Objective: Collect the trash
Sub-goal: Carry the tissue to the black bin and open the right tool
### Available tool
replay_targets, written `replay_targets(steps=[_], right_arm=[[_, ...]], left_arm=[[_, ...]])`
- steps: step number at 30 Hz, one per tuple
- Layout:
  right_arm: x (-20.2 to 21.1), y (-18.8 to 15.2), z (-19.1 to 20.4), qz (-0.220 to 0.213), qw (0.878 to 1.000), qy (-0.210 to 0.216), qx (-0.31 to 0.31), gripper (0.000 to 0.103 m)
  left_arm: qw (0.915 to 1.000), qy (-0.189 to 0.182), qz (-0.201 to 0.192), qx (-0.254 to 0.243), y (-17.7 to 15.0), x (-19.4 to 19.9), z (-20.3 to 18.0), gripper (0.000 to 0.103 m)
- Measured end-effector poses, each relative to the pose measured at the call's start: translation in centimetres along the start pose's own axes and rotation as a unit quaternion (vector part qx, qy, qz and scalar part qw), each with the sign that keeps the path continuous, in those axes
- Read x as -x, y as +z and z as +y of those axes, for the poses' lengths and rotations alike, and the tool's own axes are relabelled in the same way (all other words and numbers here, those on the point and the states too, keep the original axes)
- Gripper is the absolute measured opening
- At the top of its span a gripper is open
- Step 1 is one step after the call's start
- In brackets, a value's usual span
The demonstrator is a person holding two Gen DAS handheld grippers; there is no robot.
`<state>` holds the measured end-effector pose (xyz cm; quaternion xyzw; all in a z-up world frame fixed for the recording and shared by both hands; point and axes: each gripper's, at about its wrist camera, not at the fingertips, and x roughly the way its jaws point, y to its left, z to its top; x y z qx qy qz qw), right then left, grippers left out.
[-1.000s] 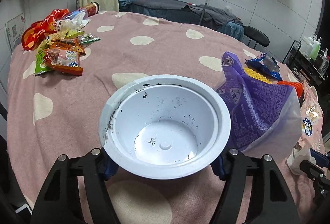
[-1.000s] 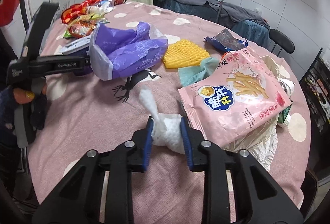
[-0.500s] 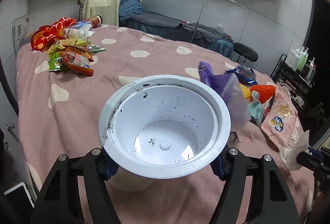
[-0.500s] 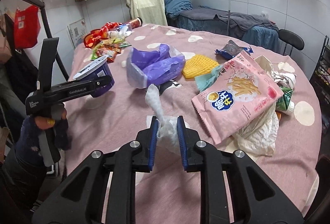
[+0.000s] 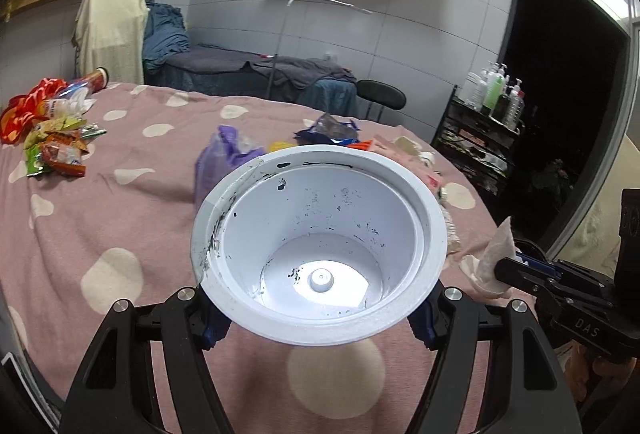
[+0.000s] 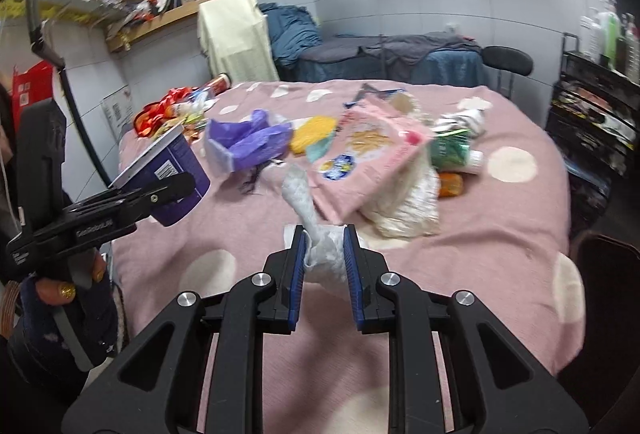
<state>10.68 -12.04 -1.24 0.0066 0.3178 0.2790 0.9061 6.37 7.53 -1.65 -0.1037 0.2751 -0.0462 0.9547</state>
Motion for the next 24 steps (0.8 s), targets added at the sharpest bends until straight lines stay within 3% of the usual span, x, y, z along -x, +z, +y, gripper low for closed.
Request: replay_targets(steps=[6,14,21,24], right_arm=[[3.1,-1.3,-4.5,-0.026,0.997,-0.06,-0.042,0.02],[6.8,-3.0,-11.6,-0.049,0.981,-0.151,-0.113,0.02],[7.3,-5.0,-18.1,-0.025,0.956,-0.232,-0.176,0.02],[6.9,-6.3,-20.1,-0.005,0.947,-0.248,-0.206,0.02]], left_arm=[[0.9972,-0.058,0.011,-0.045,0.1,-1.7,-5.1,0.069],[0.9871,-0.121,0.022,-0.102,-0.2,-3.4,-11.2,0.069],[0.9765,-0.166,0.044,-0.131,-0.8,-4.9,-14.9,0.069],[0.9731,-0.179,0.056,-0.134,-0.9,-5.6,-15.8,0.069]])
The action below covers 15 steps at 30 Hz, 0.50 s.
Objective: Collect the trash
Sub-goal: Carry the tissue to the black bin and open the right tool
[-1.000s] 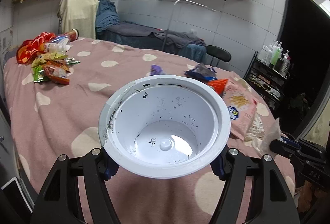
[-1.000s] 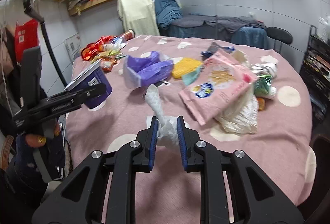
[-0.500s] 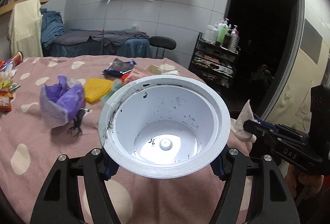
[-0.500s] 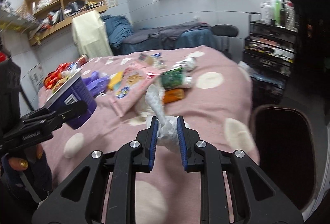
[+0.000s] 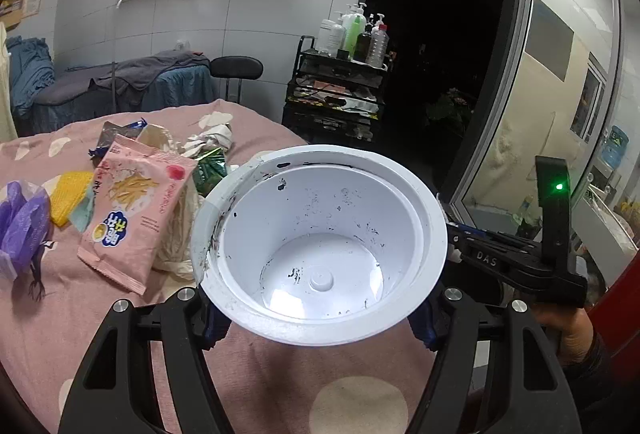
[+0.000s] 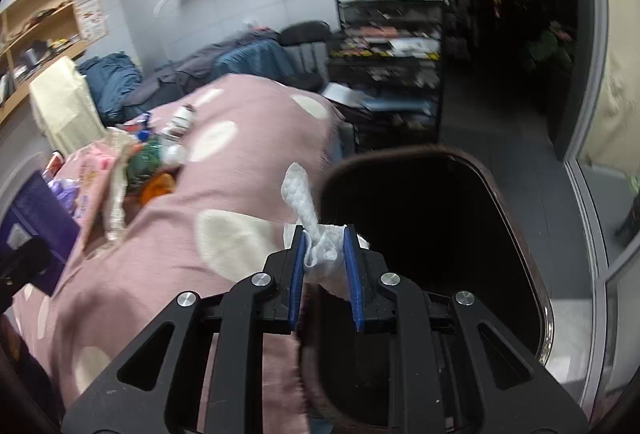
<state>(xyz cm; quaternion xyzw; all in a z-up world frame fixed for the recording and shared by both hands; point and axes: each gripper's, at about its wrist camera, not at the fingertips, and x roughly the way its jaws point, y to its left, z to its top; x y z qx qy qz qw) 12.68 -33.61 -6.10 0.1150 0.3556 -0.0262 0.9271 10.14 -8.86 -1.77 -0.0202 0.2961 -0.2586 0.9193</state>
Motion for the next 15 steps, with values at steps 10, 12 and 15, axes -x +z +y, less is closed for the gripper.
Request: replay_targets(steps=[10,12,15], right_arm=[[-5.3,-1.7,-4.6,0.079,0.994,-0.033,-0.066,0.023],[-5.8,-2.1,-4.7,0.089,0.993,-0.032,-0.071,0.031],[-6.1,-2.5,-5.0,0.094,0.991,-0.031,-0.086,0.052]], left_arm=[[0.999,-0.03,0.031,-0.014,0.1,-2.5,-2.0,0.069],[0.9985,-0.035,0.039,-0.015,0.0,-2.9,-2.3,0.069],[0.9979,-0.042,0.048,-0.016,0.0,-3.3,-2.8,0.069]])
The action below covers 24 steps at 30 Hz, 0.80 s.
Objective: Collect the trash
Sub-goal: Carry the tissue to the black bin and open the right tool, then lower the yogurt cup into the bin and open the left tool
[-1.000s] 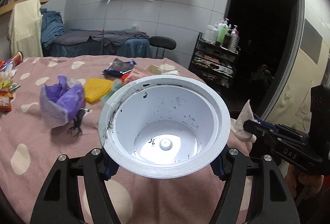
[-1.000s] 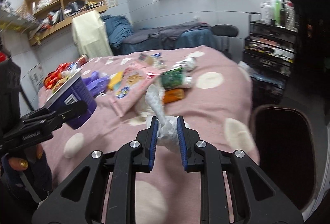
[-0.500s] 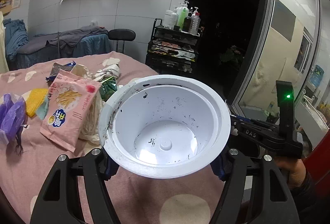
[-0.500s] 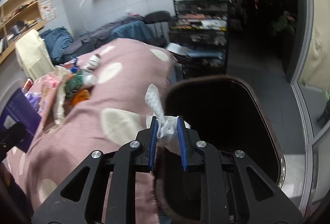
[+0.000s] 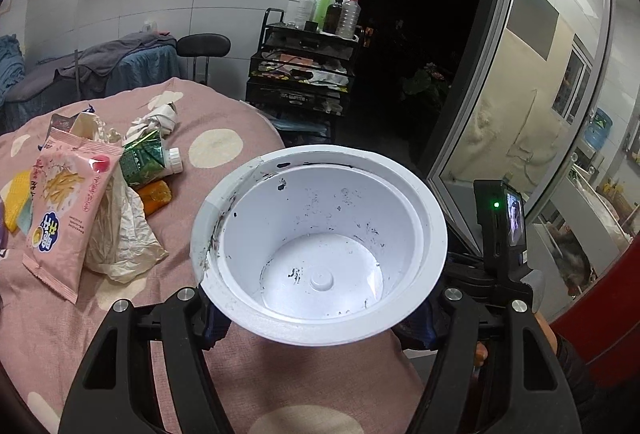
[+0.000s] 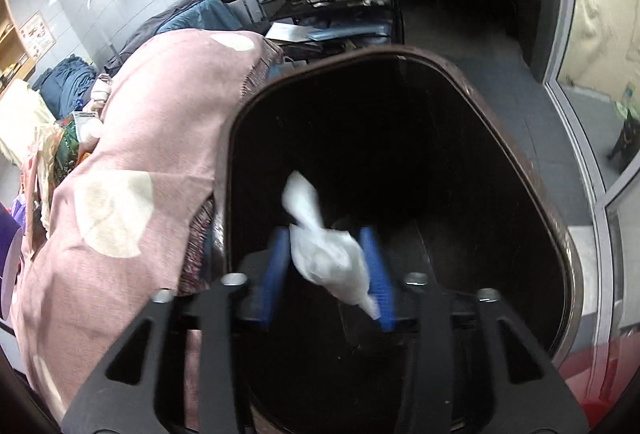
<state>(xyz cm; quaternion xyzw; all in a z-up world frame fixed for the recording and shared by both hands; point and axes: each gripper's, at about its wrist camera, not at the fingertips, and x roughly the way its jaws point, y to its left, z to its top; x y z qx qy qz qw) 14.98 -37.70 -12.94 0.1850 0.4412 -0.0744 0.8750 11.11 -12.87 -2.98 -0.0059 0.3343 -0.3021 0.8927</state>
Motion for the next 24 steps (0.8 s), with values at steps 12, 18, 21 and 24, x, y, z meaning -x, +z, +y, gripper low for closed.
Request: replay_targets(steps=[12,18,21,24], right_arm=[[4.7,-0.4,-1.0,-0.085,0.996,-0.028,-0.022,0.078],[7.4,0.7,-3.2,-0.136,0.986,-0.076,-0.057,0.083],[8.5,1.2,-4.7,-0.157,0.978,-0.107,-0.08,0.086],[9.3,1.5,-6.5,-0.166,0.973,-0.12,-0.102,0.087]], left_arm=[[0.9992,-0.027,0.021,-0.021,1.4,-2.0,-2.8,0.069],[0.9973,-0.039,0.048,-0.04,2.0,-4.4,-4.8,0.069],[0.9959,-0.045,0.067,-0.042,2.2,-5.7,-5.3,0.069],[0.9945,-0.044,0.079,-0.051,2.4,-6.7,-6.0,0.069]])
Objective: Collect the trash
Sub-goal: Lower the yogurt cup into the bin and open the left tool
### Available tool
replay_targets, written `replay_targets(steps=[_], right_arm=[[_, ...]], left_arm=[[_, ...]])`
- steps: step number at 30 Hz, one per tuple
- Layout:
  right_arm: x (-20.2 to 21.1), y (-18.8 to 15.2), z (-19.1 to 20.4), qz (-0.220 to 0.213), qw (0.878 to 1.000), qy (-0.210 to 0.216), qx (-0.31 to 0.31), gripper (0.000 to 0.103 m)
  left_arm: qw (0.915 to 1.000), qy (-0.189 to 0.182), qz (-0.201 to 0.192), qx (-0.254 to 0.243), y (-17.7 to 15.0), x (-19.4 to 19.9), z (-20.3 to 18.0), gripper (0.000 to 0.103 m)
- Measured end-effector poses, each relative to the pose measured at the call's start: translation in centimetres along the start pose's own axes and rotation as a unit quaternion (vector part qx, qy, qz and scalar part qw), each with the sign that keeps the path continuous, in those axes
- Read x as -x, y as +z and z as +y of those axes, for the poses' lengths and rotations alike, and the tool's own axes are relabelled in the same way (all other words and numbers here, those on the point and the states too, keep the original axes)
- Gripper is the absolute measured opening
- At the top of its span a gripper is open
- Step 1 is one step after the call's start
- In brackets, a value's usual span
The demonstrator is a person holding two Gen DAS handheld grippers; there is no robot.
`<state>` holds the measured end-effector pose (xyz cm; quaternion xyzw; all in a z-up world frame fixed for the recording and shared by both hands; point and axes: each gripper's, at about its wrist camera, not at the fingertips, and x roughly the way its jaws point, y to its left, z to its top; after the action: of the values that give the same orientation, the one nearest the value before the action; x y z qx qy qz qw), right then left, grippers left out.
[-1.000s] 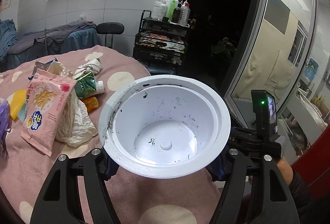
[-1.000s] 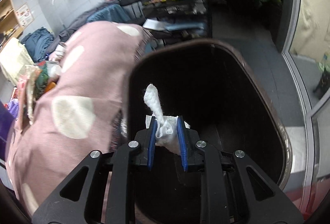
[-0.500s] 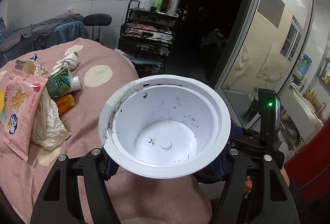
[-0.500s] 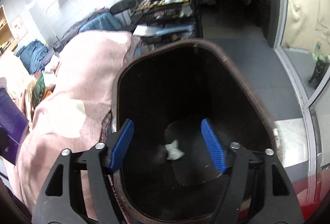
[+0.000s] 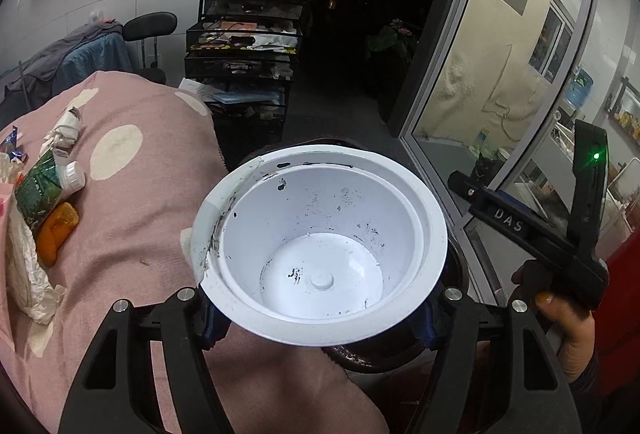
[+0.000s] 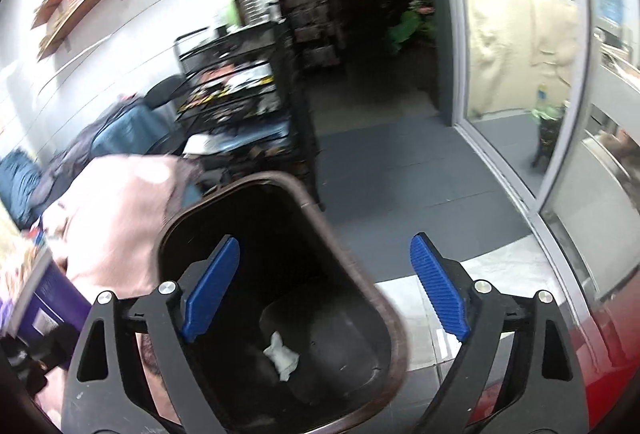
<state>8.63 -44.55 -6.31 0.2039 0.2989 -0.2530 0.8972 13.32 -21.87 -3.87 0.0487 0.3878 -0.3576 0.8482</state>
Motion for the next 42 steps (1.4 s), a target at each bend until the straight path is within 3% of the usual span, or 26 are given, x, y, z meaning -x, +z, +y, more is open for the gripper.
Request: replay_targets(steps=[14,21,24,28,31,37,42], right_arm=[[-0.4,1.2,-3.8,0.002,0.999,-0.021,-0.044,0.09],[0.0,1.2,-3.6,-0.006,0.999,-0.02,-0.048,0.093],[0.0,1.2,-3.4,-0.003,0.999,-0.017,-0.048,0.093],[0.1,1.0,-3.2,-0.001,0.999,-0.012,-0.044,0.093],[0.2,1.0,-3.1,-0.002,0.999,-0.011,-0.042,0.093],[0.3,1.0,-3.1,-0.003,0.999,-0.006,-0.046,0.095],[0.3,0.6,-2.4,-0.001,0.999,0.011,-0.036,0.095]], left_arm=[[0.9946,0.017,0.094,-0.041,0.7,-5.9,-2.3,0.069],[0.9861,0.038,0.153,-0.052,0.7,-8.5,-2.6,0.069],[0.9836,0.045,0.166,-0.055,0.5,-8.9,-2.6,0.083],[0.9843,0.041,0.163,-0.053,0.6,-8.8,-2.6,0.091],[0.9865,0.033,0.153,-0.049,0.8,-8.3,-2.4,0.092],[0.9938,0.012,0.104,-0.036,1.0,-5.7,-2.2,0.092],[0.9979,0.023,0.041,-0.045,0.7,-1.9,-2.2,0.094]])
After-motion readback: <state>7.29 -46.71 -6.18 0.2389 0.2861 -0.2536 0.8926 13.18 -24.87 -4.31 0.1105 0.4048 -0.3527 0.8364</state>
